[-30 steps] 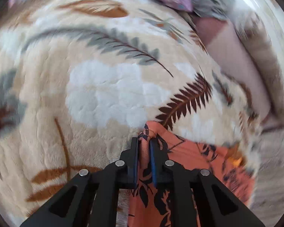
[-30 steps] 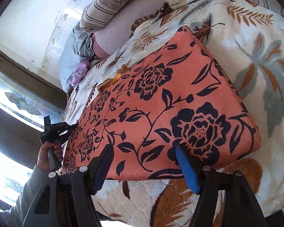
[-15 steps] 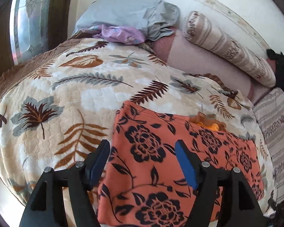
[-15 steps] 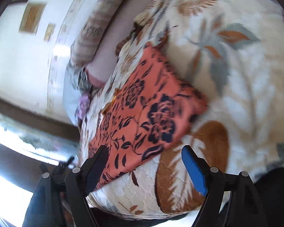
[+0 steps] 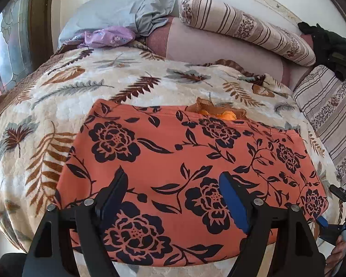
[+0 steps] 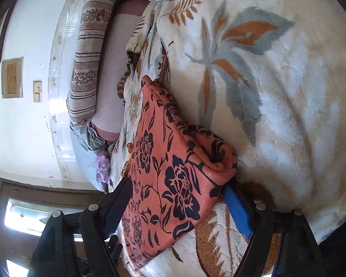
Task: Fold small clothes
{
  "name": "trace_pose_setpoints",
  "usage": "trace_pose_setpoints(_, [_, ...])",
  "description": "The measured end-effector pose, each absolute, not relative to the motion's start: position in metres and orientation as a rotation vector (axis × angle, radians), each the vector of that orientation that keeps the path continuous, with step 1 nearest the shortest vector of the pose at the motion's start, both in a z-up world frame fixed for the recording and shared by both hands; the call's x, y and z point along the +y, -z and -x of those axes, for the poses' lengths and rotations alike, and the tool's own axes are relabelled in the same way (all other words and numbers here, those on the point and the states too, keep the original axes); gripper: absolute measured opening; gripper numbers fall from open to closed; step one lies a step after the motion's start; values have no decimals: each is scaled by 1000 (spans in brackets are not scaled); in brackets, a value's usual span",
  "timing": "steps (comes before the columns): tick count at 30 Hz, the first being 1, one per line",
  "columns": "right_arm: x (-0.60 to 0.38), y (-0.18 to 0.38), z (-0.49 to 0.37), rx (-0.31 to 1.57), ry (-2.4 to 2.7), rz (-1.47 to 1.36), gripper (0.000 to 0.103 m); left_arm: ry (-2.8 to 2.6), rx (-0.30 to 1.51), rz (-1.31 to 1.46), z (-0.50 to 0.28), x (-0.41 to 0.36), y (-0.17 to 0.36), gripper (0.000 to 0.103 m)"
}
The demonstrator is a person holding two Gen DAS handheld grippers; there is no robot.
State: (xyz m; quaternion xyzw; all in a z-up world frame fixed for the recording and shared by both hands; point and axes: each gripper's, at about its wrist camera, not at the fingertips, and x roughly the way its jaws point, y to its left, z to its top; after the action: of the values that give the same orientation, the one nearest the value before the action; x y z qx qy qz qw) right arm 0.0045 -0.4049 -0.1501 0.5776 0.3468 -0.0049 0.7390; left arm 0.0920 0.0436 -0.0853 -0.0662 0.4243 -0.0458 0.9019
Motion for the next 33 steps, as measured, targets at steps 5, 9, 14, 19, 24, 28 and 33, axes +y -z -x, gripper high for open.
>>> trace_pose_setpoints(5, [-394, 130, -12, 762, 37, -1144, 79, 103, 857, 154, -91, 36, 86, 81])
trace_pose_setpoints(9, [-388, 140, -22, 800, 81, -1110, 81, 76, 958, 38, -103, 20, 113, 81])
trace_pose_setpoints(14, [-378, 133, -32, 865, 100, -1006, 38, 88, 1002, 20, -107, 15, 112, 83])
trace_pose_setpoints(19, [-377, 143, -38, 867, 118, -1003, 57, 114, 937, -10, -107, 17, 129, 86])
trace_pose_setpoints(24, [-348, 124, -59, 948, 188, -729, 33, 139, 915, -17, -103, 17, 130, 86])
trace_pose_setpoints(28, [-335, 105, -69, 959, 234, -629, 14, 177, 923, 0, -104, 23, 128, 86])
trace_pose_setpoints(33, [-283, 36, -80, 837, 169, -442, 12, 201, 934, 38, -106, 26, 127, 86])
